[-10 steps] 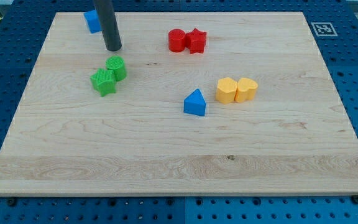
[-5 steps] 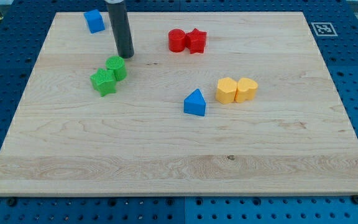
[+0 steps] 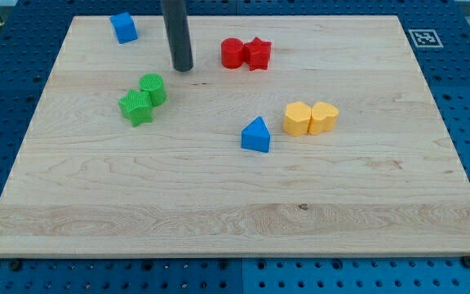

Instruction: Push the red blocks towards the center of the board

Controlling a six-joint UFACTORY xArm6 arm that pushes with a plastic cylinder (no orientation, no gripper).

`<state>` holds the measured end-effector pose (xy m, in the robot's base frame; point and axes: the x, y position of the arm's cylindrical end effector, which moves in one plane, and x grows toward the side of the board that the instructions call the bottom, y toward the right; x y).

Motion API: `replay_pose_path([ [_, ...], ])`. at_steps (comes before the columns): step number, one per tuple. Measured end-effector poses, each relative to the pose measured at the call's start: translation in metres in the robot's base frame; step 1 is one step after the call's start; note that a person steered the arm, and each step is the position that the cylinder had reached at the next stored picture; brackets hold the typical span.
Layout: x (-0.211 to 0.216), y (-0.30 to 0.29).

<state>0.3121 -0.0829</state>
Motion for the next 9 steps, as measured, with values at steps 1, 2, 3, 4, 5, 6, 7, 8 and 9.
replay_pose_path([
  [1, -0.037, 0.015],
  [2, -0.069, 0.036],
  [3, -0.062, 0.060],
  [4, -0.047, 0.065],
  [5, -0.045, 0.065],
  [6, -0.015, 0.065],
  [7, -0.011, 0.065],
  [8, -0.014, 0.065],
  [9, -0.044, 0.066],
])
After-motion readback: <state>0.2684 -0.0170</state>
